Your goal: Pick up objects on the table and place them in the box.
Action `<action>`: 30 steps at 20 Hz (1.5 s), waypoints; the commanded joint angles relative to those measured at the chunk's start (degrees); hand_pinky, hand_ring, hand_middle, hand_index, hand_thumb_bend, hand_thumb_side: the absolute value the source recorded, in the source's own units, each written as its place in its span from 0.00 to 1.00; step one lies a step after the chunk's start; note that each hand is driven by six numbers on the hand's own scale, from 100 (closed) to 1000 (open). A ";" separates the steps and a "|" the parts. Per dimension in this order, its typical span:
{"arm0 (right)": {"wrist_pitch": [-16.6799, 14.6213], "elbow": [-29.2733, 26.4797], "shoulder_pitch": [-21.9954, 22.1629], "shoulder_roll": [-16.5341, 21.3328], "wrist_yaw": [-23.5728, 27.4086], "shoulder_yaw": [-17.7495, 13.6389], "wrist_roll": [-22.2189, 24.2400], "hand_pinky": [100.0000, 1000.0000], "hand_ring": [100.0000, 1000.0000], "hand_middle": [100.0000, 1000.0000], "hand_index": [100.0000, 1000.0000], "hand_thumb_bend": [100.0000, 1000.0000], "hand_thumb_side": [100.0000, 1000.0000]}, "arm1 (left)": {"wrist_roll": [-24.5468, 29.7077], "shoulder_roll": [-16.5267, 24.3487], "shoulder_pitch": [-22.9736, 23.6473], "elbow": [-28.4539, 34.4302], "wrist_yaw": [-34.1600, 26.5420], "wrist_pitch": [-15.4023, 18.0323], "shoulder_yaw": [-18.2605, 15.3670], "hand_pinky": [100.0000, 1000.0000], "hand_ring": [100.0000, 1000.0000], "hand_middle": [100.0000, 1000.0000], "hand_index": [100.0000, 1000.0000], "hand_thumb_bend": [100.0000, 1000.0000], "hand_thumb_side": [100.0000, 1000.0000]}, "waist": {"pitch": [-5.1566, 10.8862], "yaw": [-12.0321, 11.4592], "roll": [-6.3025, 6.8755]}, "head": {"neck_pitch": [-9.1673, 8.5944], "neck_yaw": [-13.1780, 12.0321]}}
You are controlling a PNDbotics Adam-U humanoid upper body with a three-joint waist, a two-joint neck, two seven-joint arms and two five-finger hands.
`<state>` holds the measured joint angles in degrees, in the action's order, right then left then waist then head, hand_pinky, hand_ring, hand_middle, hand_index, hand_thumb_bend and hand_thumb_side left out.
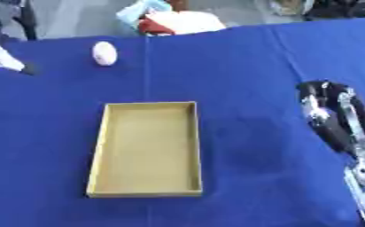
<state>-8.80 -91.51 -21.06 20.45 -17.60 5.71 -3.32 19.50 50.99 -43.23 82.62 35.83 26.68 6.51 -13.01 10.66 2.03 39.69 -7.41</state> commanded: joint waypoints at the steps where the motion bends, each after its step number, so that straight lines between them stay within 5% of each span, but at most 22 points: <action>1: 0.02 -0.67 -0.38 0.65 -0.01 -0.03 -0.07 0.45 0.56 0.45 0.67 0.00 0.82 | -0.51 1.48 -1.19 -0.04 0.50 -0.05 -0.44 0.64 0.56 0.40 0.52 0.78 0.39 | 1.25 0.05 -0.06 | -0.73 -0.01; 15: 0.02 -0.59 -0.07 0.53 0.23 0.11 -0.03 0.45 0.56 0.45 0.66 0.00 0.82 | -1.36 -1.64 -5.52 -4.70 3.23 0.36 0.99 0.64 0.56 0.40 0.52 0.78 0.36 | 1.37 0.02 -0.06 | -0.46 0.05; 21: -0.02 -0.57 -0.09 0.42 0.43 0.30 0.07 0.45 0.56 0.45 0.66 0.00 0.82 | -1.67 -7.83 -11.98 -14.38 9.55 0.32 1.62 0.64 0.56 0.40 0.52 0.74 0.35 | 1.12 0.53 -0.08 | -0.30 -0.09; 30: -0.17 -0.61 -0.42 0.29 0.86 0.60 0.27 0.45 0.56 0.45 0.66 0.00 0.83 | -6.08 -14.85 -17.90 -30.96 20.65 -4.03 -2.32 0.64 0.56 0.40 0.52 0.66 0.36 | 0.31 2.34 0.30 | -0.43 -0.75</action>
<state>-8.89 -91.50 -20.68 19.99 -17.21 6.41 -3.19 14.40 35.53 -59.59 52.77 55.17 23.23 5.39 -13.61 13.06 2.44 39.70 -7.95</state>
